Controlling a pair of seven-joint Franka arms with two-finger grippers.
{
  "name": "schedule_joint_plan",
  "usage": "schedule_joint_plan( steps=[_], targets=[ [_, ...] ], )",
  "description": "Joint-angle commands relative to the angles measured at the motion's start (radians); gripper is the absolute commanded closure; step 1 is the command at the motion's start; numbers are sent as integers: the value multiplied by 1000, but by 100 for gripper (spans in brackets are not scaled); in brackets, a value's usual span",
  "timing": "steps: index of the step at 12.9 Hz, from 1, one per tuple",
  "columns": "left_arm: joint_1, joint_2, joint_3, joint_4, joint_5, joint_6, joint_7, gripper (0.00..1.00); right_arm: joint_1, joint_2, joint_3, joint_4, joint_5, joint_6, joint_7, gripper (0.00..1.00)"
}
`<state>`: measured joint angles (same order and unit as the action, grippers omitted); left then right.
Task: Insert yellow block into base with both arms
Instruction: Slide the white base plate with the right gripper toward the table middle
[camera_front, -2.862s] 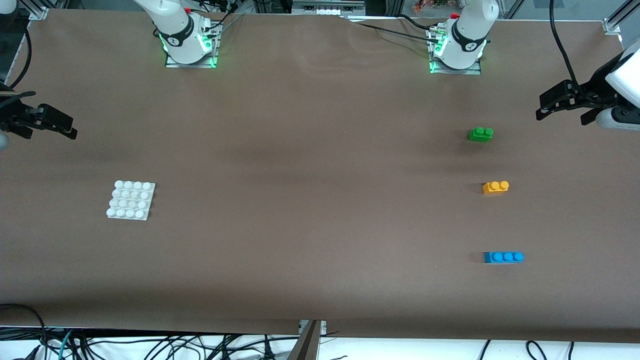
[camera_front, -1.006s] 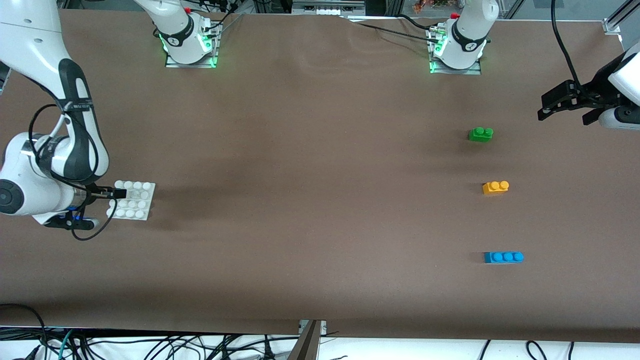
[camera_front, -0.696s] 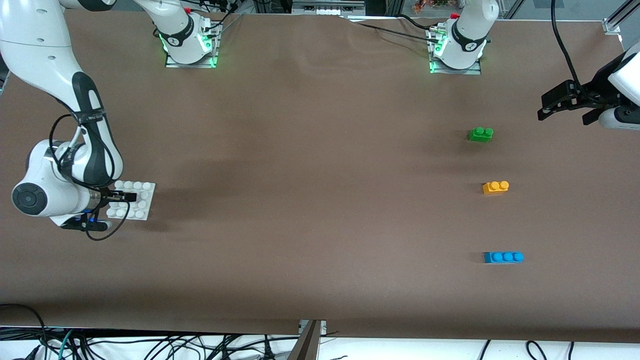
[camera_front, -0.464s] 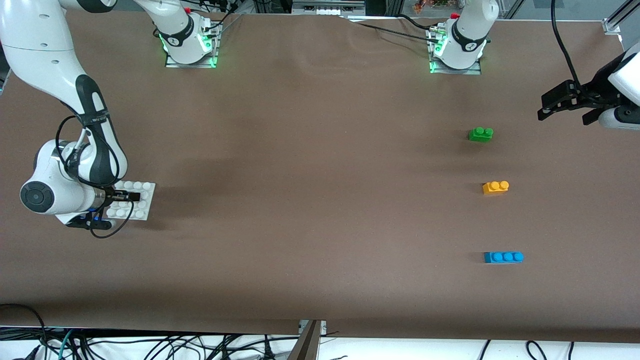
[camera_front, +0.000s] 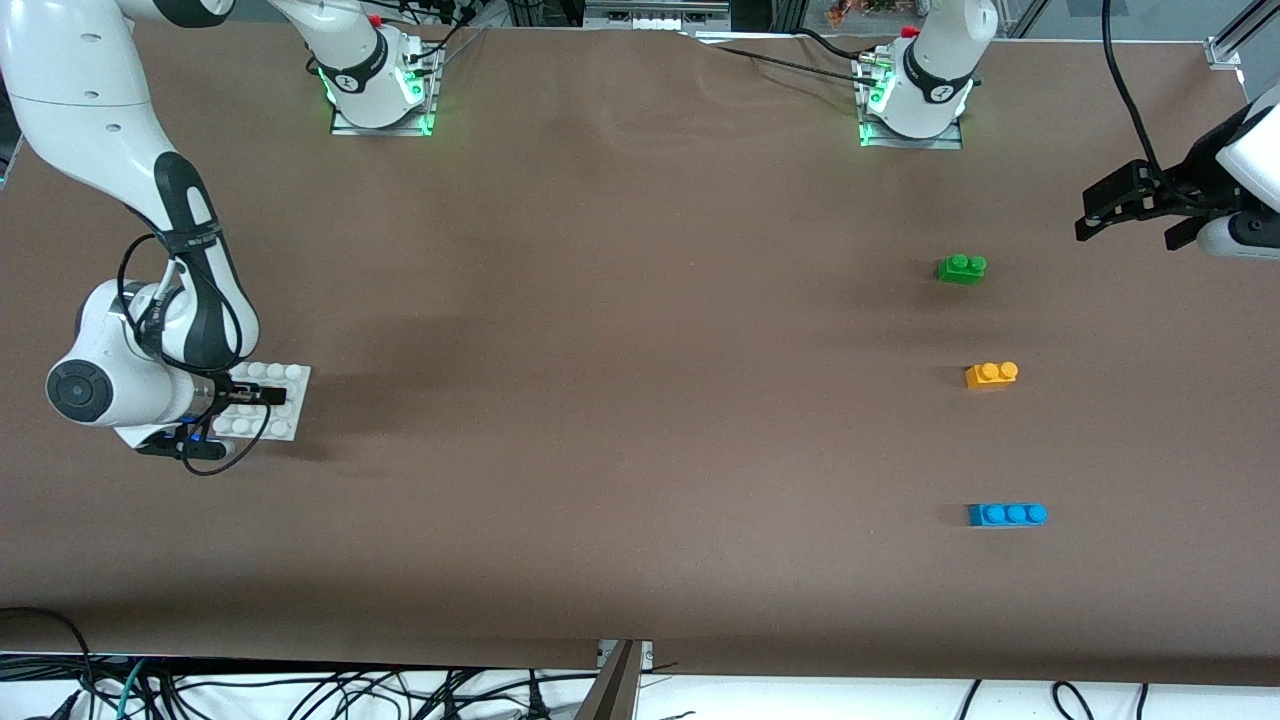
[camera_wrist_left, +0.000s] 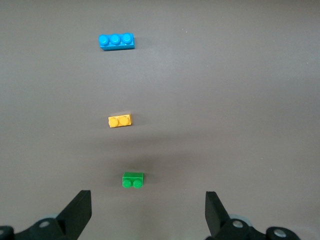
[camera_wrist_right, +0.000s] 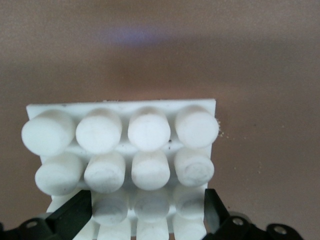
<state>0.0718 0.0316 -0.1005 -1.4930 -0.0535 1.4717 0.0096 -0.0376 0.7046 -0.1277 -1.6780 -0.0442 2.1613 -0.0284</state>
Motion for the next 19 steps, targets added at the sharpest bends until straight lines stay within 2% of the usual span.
schedule_joint_plan(
  steps=[1,5,8,12,14,19],
  targets=[
    [-1,5,4,22,-15,-19,7,0,21,35,13,-2,58,72,10,0],
    [-1,4,2,22,-15,-19,7,0,148,35,14,6,125,87,83,0],
    [-1,4,2,22,-15,-19,7,0,257,38,14,9,129,110,171,0],
    [-1,4,2,22,-15,-19,7,0,388,56,14,9,158,163,182,0],
    [-1,5,2,22,-15,-19,7,0,450,59,14,23,194,164,261,0],
    [-1,5,4,22,-15,-19,9,0,593,65,16,53,198,166,401,0]
  ],
)
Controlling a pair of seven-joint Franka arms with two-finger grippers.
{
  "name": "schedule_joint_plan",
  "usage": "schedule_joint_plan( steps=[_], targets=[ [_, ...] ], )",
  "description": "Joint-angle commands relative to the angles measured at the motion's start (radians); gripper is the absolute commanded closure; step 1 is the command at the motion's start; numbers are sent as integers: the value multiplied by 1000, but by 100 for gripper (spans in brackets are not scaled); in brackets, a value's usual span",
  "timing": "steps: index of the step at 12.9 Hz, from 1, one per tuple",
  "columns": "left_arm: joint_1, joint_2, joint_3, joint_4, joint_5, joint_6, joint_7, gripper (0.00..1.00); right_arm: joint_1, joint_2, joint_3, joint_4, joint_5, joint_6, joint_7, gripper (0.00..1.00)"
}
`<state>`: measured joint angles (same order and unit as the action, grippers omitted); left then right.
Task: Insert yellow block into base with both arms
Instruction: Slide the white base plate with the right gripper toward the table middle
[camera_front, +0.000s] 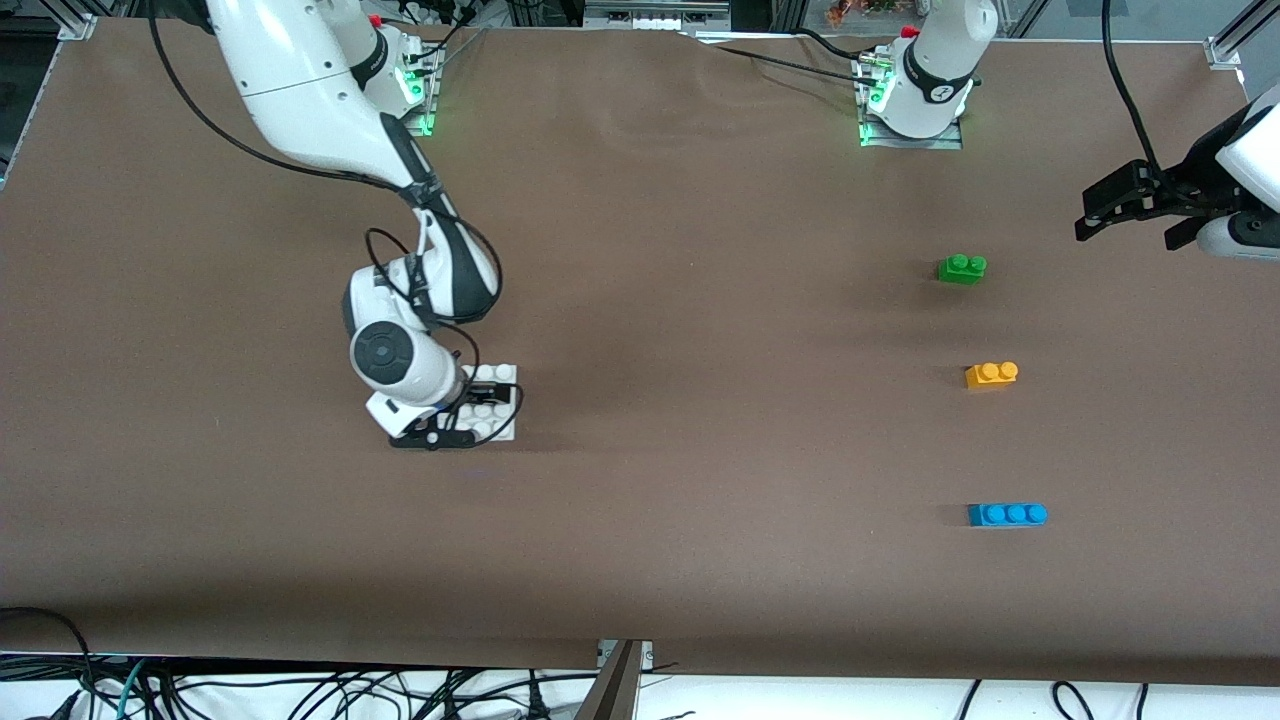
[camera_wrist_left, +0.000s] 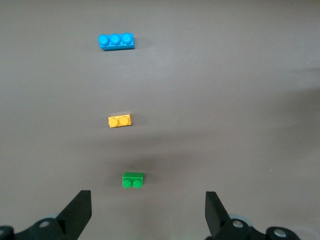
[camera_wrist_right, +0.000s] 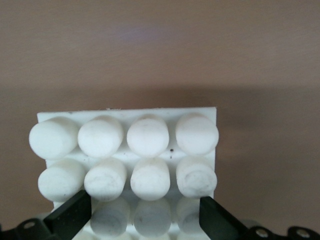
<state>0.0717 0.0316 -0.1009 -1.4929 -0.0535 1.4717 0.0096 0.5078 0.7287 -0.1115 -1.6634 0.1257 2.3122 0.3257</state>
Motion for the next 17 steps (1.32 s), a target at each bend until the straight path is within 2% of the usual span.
schedule_joint_plan(
  steps=[1,9,11,17],
  targets=[
    [-1,5,4,22,-15,-19,9,0,73,44,-1,51,28,15,74,0],
    [0,5,4,22,-15,-19,7,0,244,113,-1,180,26,16,320,0],
    [-1,5,4,22,-15,-19,9,0,284,129,-1,217,26,24,349,0],
    [-1,5,4,22,-15,-19,7,0,363,140,-1,238,25,32,357,0]
  ],
)
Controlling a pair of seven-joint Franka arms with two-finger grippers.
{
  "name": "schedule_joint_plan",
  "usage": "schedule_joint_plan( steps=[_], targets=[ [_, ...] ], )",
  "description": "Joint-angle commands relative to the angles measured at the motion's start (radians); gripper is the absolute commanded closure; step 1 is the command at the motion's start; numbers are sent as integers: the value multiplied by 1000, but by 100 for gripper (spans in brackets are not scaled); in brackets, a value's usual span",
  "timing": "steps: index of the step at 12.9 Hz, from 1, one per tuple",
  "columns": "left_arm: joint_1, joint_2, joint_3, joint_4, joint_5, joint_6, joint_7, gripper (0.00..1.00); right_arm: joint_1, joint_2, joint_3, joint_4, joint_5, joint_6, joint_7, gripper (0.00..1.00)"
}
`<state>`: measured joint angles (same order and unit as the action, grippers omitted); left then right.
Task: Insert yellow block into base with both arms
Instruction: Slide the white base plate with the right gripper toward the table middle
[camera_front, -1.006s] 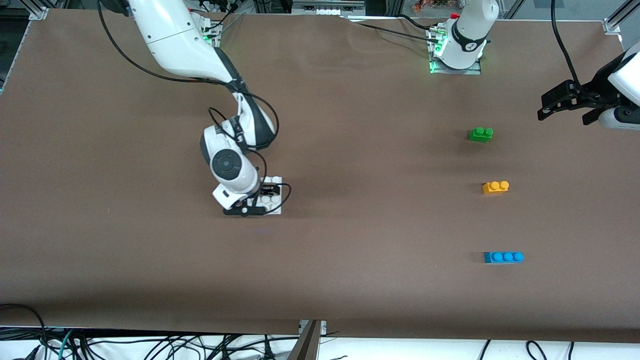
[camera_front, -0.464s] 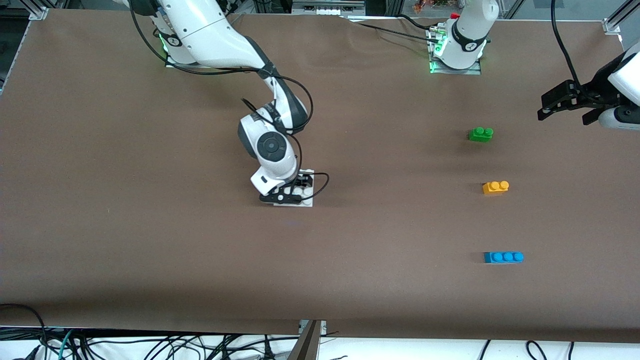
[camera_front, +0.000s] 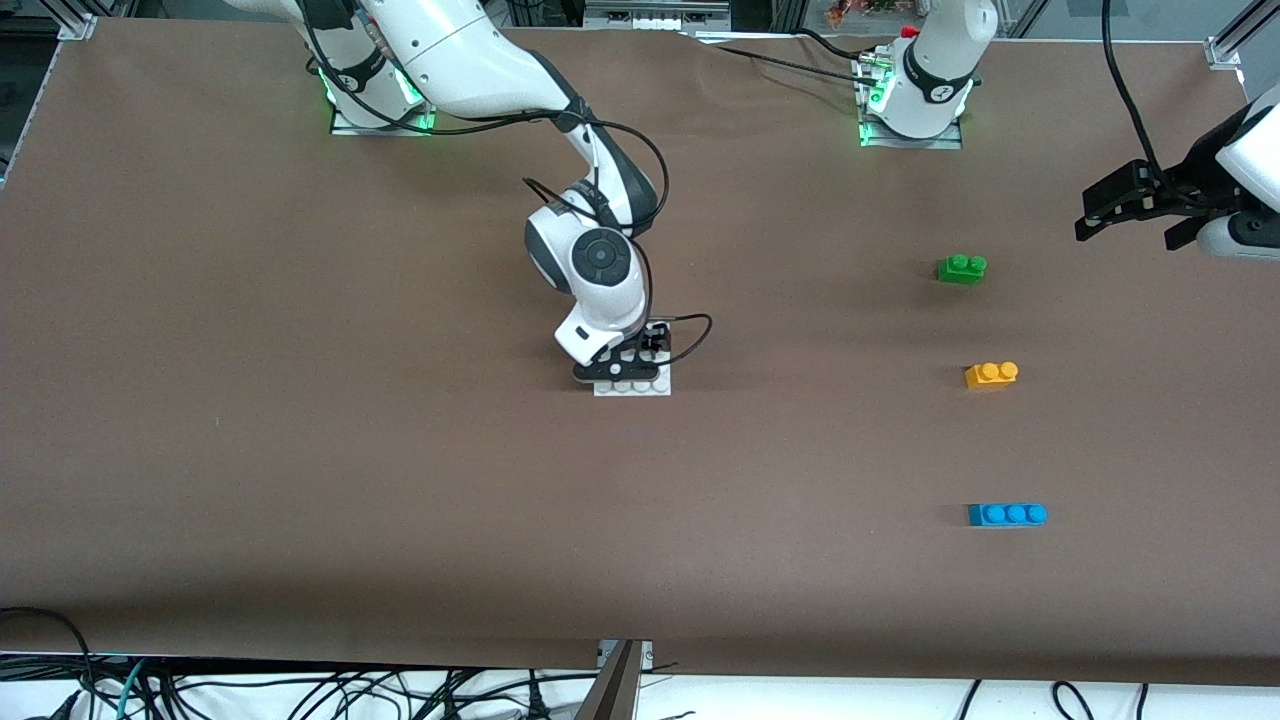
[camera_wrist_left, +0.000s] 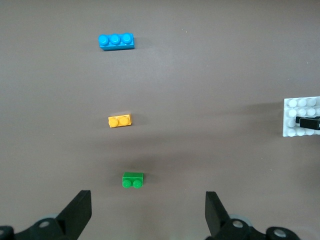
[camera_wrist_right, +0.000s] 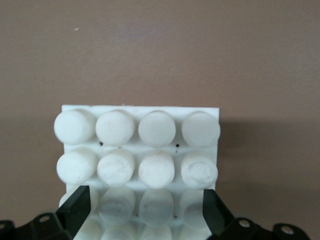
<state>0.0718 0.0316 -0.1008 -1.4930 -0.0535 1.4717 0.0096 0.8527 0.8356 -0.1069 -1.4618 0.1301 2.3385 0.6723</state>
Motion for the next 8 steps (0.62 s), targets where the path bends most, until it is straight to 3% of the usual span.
schedule_joint_plan(
  steps=[1,8],
  targets=[
    [-1,5,4,22,-15,-19,7,0,22,33,-5,35,20,10,10,0],
    [-1,5,4,22,-15,-19,7,0,3,-15,-19,70,8,-10,-13,0]
  ],
)
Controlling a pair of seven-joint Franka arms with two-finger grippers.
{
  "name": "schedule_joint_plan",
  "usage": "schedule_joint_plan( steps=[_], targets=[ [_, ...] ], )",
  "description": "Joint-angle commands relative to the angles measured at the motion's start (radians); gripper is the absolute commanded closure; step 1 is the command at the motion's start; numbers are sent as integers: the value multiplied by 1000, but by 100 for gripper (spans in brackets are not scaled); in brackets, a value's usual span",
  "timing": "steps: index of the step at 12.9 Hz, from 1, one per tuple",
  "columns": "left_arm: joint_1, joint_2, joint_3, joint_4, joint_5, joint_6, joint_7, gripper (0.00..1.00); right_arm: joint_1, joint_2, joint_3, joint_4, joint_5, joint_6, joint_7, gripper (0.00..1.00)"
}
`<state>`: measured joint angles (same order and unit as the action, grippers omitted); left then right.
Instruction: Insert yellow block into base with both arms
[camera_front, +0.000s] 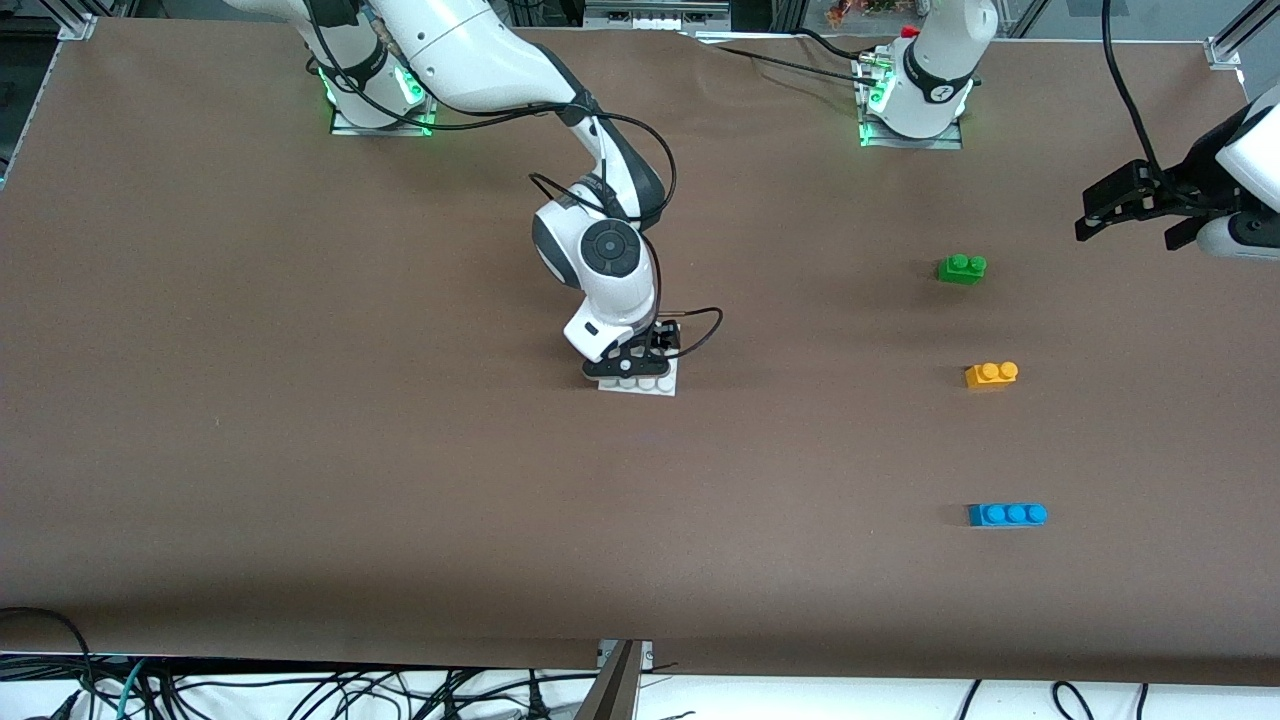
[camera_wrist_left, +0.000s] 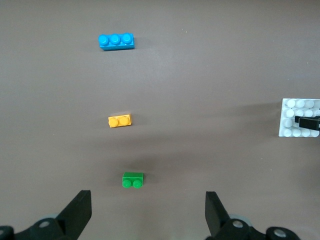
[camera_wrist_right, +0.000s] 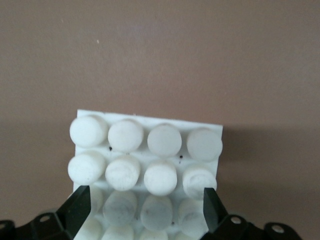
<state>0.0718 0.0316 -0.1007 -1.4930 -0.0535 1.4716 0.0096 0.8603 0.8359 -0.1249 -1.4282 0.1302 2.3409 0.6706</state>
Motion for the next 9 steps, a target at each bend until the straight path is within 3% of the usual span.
schedule_joint_plan(
  steps=[1,3,5,8,9],
  targets=[
    [-1,5,4,22,-15,-19,7,0,-10,-17,-2,61,6,-46,-14,0],
    [-1,5,4,22,-15,-19,7,0,-33,-40,-45,135,-6,-179,-99,0],
    [-1,5,4,22,-15,-19,7,0,-49,-64,-128,169,-4,-274,-221,0],
    [-1,5,4,22,-15,-19,7,0,-99,-113,-238,166,6,-284,-426,0],
    [-1,5,4,22,-15,-19,7,0,-125,-119,-249,166,9,-287,-450,0]
  ],
)
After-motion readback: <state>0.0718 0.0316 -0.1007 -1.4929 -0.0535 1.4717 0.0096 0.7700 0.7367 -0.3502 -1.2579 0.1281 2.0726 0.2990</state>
